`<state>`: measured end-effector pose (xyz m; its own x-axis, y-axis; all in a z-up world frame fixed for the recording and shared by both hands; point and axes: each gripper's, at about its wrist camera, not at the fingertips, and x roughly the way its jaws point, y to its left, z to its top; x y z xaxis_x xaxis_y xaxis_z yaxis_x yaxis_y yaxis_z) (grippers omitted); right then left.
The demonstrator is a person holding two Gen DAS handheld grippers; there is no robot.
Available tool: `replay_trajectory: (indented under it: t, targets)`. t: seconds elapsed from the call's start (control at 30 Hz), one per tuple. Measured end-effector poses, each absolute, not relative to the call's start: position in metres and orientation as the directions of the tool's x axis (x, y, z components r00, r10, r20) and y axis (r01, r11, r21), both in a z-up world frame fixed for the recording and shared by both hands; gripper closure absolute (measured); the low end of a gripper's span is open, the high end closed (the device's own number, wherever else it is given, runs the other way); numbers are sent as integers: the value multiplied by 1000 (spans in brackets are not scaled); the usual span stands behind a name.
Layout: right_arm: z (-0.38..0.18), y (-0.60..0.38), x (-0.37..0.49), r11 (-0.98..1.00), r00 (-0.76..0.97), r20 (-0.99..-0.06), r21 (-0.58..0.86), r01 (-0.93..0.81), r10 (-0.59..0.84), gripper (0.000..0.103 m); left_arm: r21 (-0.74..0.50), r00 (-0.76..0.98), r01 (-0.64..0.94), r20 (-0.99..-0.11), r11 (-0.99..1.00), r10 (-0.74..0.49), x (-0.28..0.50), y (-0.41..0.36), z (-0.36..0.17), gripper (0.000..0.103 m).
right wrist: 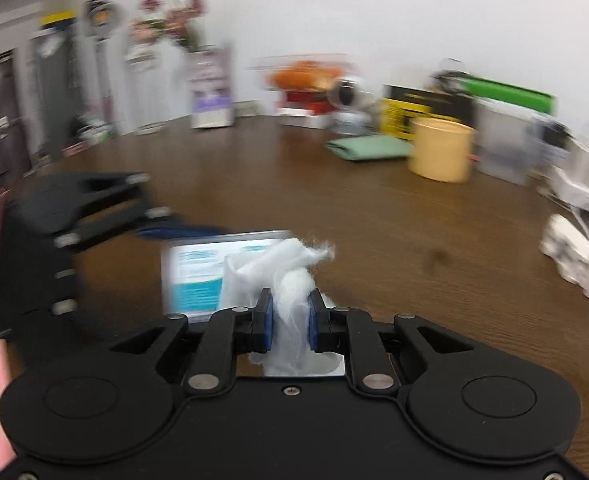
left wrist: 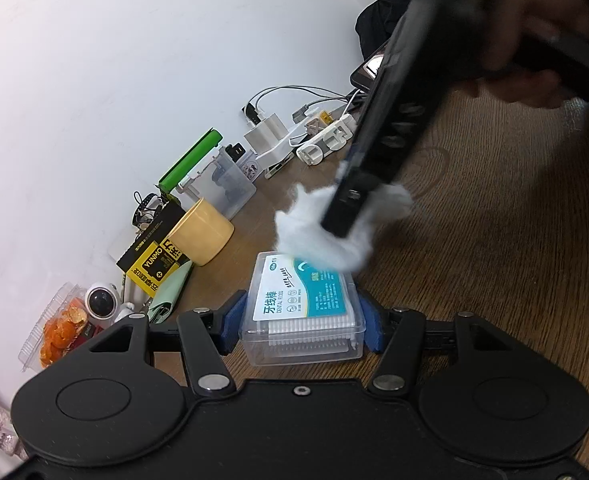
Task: Clean container
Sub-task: 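Scrub the cotton wipe over the box label with the right gripper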
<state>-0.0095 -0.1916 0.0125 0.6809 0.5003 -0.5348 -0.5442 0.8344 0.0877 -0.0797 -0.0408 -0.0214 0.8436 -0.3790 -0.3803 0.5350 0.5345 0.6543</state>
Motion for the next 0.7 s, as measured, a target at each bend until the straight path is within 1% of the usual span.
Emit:
replay_trajectory:
  t: [0.1,0.2,0.3,0.4,0.5,0.6,0.7]
  targets:
    - [17,-188,-3,820,678,-504,118,-561,536,86,655,844,535,-380,534,-379,-80,-41,-21,46]
    - [24,-173,-15,743,613,-479,137,-656,629,86,655,844,535,-380,534,-379,-80,-41,-21,46]
    - [23,-166,-32,679,542,-487,157,-717,685,86,655,844,534,-380,534,-379,-80,-40,-21,46]
    - [19,-174,-34,703,557,-509,144,-696,656,86,655,844,534,-380,534,-379,-81,-40,-21,46]
    - [14,-188,-22,772,617,-528,126,-623,584,86,656,845,534,-379,534,-378,-82,-41,-22,46]
    - [12,-195,-5,818,664,-523,122,-563,535,86,655,845,534,-379,534,-378,-82,-40,-21,46]
    - [18,-189,-1,803,661,-495,142,-578,564,86,656,845,534,-379,534,-378,-82,-41,-21,46]
